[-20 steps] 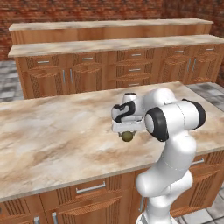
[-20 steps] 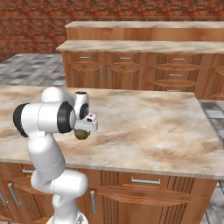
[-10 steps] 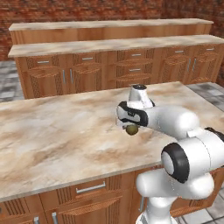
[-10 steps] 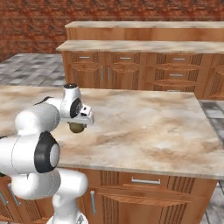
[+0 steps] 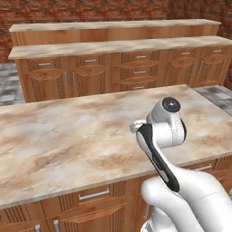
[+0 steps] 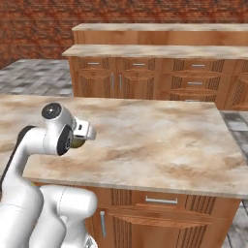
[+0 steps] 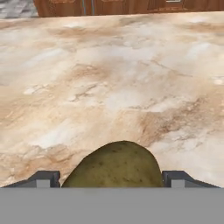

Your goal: Place the potato in the correct fridge rack based on whether it is a fruit or vegetable. Finally, close the fridge door.

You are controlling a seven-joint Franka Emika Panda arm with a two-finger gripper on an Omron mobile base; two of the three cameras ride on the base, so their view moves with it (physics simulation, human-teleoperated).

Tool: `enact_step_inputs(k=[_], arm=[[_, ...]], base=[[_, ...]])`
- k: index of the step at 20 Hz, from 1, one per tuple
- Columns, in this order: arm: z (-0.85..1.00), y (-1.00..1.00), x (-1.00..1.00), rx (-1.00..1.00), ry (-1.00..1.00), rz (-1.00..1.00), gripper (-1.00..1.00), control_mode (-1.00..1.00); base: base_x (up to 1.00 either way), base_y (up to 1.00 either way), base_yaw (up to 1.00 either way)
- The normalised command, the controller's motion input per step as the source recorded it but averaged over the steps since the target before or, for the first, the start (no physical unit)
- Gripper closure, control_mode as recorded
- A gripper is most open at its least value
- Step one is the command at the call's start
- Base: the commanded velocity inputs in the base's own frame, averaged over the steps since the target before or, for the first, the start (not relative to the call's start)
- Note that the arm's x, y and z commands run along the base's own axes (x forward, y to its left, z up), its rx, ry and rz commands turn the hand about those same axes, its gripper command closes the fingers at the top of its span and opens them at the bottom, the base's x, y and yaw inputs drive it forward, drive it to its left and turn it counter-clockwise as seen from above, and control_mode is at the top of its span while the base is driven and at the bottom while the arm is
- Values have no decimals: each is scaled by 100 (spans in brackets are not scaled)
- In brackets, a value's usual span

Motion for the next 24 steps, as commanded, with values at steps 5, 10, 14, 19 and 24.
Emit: enact_step_inputs(k=[5,10,14,19,24], arm=[[96,-7,-60,0,-13,0,100,-100],[38,-18,-40,0,-3,0,100,-100],[1,-6,-16,0,0,0,100,100],[0,0,0,0,0,0,100,100],[0,0,0,0,0,0,100,100]], base=[[0,0,0],[0,0,0],[-72,-27,-3],[-100,-62,-17],[-98,-89,-35]])
